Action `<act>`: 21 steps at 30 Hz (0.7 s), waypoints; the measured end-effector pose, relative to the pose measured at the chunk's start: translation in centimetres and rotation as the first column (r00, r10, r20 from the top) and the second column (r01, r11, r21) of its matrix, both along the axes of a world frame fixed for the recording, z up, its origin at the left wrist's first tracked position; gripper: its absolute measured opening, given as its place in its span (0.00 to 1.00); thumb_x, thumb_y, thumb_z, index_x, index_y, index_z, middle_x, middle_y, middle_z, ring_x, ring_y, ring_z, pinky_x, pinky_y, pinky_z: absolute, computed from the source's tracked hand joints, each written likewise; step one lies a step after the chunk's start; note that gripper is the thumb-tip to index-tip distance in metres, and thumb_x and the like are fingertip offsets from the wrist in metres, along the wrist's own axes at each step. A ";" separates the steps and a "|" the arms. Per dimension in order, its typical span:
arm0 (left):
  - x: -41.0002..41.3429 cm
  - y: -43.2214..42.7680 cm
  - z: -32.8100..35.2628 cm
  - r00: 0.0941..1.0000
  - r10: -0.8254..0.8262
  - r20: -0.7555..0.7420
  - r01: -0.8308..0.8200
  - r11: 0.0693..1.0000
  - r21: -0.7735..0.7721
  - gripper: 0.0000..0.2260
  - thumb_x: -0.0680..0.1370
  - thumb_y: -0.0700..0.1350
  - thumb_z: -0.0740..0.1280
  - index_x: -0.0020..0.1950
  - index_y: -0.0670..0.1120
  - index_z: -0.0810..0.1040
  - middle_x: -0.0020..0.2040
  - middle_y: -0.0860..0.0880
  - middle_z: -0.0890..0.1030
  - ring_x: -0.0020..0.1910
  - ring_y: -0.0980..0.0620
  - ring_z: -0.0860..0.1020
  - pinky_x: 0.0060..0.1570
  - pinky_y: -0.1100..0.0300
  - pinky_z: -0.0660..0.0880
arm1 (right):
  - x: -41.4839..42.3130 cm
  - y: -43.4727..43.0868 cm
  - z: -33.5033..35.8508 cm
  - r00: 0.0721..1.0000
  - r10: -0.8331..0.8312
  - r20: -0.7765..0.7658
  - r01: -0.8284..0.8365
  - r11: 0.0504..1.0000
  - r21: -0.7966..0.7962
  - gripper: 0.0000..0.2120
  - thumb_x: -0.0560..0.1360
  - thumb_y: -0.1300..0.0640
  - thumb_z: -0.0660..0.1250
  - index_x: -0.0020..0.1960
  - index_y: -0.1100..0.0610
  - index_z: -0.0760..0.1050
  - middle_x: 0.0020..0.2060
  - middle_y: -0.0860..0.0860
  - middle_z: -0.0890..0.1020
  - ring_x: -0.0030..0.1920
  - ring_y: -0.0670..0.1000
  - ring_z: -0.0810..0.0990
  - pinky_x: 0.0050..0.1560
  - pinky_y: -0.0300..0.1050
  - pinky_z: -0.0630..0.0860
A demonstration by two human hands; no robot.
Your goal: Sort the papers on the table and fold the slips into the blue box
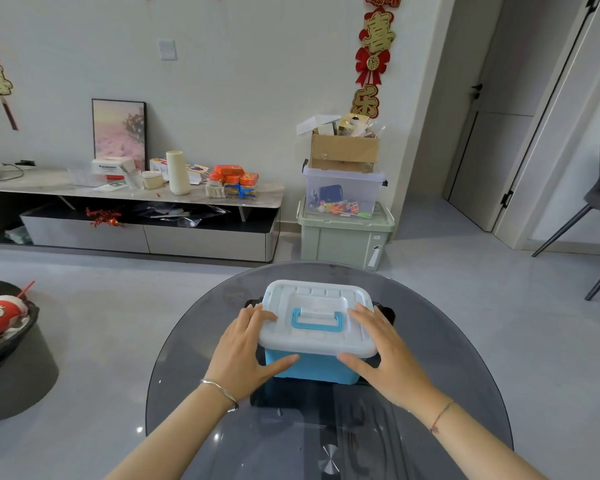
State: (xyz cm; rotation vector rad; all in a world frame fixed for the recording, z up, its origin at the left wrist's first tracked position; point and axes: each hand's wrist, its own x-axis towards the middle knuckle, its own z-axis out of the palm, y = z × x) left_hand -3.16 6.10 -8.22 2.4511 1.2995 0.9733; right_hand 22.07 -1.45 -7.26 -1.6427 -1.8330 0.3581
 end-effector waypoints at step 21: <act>8.5 4.1 4.5 0.783 -0.143 -0.605 0.006 0.975 -0.222 0.24 0.82 0.60 0.43 0.77 0.60 0.45 0.79 0.56 0.41 0.77 0.48 0.39 0.71 0.38 0.36 | -0.6 0.3 1.5 0.774 -0.291 -0.563 0.229 0.957 -0.180 0.33 0.74 0.46 0.67 0.75 0.49 0.57 0.70 0.39 0.60 0.73 0.42 0.57 0.67 0.32 0.58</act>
